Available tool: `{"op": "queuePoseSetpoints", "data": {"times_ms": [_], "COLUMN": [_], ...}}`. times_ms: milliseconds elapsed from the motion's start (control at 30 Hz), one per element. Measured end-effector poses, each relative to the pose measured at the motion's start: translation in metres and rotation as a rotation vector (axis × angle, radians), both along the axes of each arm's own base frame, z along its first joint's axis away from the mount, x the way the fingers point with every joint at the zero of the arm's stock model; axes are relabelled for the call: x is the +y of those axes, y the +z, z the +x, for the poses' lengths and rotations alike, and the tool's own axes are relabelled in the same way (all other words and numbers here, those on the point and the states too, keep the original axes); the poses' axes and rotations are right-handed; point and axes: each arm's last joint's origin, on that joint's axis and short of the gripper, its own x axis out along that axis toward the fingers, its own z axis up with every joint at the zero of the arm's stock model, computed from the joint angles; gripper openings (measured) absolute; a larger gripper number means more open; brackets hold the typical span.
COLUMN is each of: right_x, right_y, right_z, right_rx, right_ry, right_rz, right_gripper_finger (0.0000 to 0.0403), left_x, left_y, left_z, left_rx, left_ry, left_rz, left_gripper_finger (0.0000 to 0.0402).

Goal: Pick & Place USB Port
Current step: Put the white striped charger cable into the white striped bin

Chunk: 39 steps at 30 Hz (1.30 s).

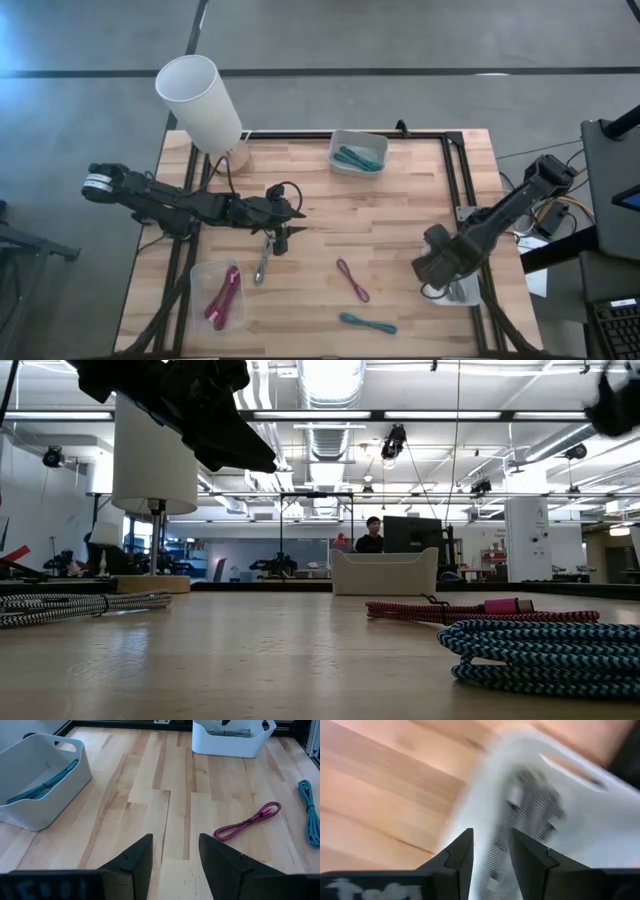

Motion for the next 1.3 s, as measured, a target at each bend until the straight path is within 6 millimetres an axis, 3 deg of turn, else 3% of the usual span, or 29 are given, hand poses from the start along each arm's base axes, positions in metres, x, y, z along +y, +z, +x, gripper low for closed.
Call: {"op": "queuePoseSetpoints", "data": {"times_ms": [200, 400, 667, 1000, 1300], "right_x": [0.004, 0.005, 0.003, 0.0, -0.004], "right_y": [0.036, 0.055, 0.043, 0.033, 0.039], "right_z": [0.02, 0.028, 0.047, 0.072, 0.079], "right_rx": [-0.302, -0.431, -0.414, -0.358, -0.371], "right_ry": [0.105, 0.172, 0.228, 0.299, 0.31], "right_rz": [-0.174, -0.28, -0.314, -0.358, -0.36], "right_gripper_finger": [0.0117, 0.0116, 0.0104, 0.0093, 0.0097], "left_x": [0.0, 0.0, 0.001, 0.005, 0.005], "left_y": [0.0, 0.0, -0.013, -0.041, -0.049], "left_z": [0.0, 0.0, -0.008, -0.04, -0.044], "left_rx": [0.0, 0.002, 0.144, 0.538, 0.538], "left_ry": [0.0, 0.006, 0.039, 0.333, 0.386], "left_rz": [-0.001, -0.028, -0.069, -0.291, -0.338], "left_gripper_finger": [0.0165, 0.0165, 0.0165, 0.0165, 0.0165]}}
